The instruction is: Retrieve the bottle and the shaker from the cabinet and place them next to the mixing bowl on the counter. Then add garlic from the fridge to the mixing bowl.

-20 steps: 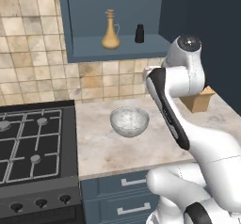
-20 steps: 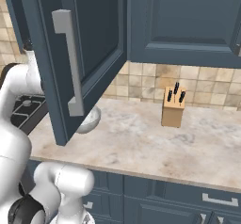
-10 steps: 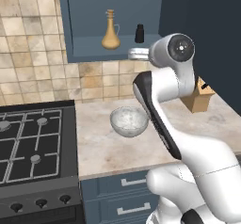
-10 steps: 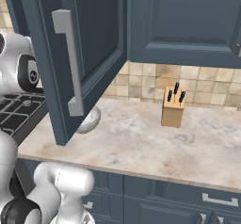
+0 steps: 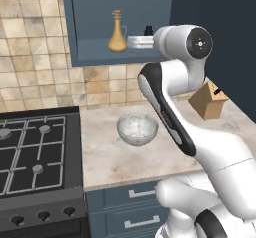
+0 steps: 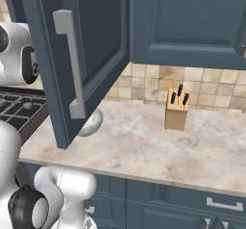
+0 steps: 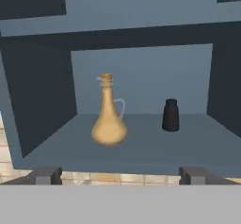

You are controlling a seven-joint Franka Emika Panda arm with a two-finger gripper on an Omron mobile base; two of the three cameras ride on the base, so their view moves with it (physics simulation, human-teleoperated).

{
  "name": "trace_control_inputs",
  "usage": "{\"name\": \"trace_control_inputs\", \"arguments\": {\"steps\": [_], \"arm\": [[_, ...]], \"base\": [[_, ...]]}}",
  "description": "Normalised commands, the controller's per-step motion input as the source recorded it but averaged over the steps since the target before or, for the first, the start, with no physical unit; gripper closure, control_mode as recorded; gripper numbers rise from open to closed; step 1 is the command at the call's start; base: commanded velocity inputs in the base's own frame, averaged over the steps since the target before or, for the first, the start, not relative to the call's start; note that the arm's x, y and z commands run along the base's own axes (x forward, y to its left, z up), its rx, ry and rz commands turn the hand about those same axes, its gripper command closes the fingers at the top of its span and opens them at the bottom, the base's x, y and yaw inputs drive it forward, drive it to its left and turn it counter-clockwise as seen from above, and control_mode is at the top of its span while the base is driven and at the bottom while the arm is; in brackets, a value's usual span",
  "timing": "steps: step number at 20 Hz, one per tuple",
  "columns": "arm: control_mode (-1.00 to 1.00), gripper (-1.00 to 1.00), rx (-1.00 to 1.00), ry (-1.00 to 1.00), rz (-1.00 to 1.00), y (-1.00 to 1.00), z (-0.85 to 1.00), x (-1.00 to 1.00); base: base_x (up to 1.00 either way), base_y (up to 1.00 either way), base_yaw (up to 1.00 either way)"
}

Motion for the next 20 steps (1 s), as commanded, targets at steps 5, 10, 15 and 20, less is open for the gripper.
{"name": "trace_control_inputs", "arguments": {"steps": [5, 10, 15, 20], "arm": [[-1.00, -1.00, -0.02, 0.25, 0.05, 0.11, 0.29, 0.45], [-1.00, -1.00, 0.03, 0.11, -0.01, 0.00, 0.05, 0.24], [-1.00, -1.00, 0.00, -0.05, 0.00, 0.01, -0.02, 0.24], [-1.00, -1.00, 0.00, -0.04, 0.00, 0.05, -0.05, 0.46]], "base": [[0.00, 0.00, 0.00], [0.00, 0.00, 0.00], [0.00, 0.00, 0.00], [0.00, 0.00, 0.00]]}}
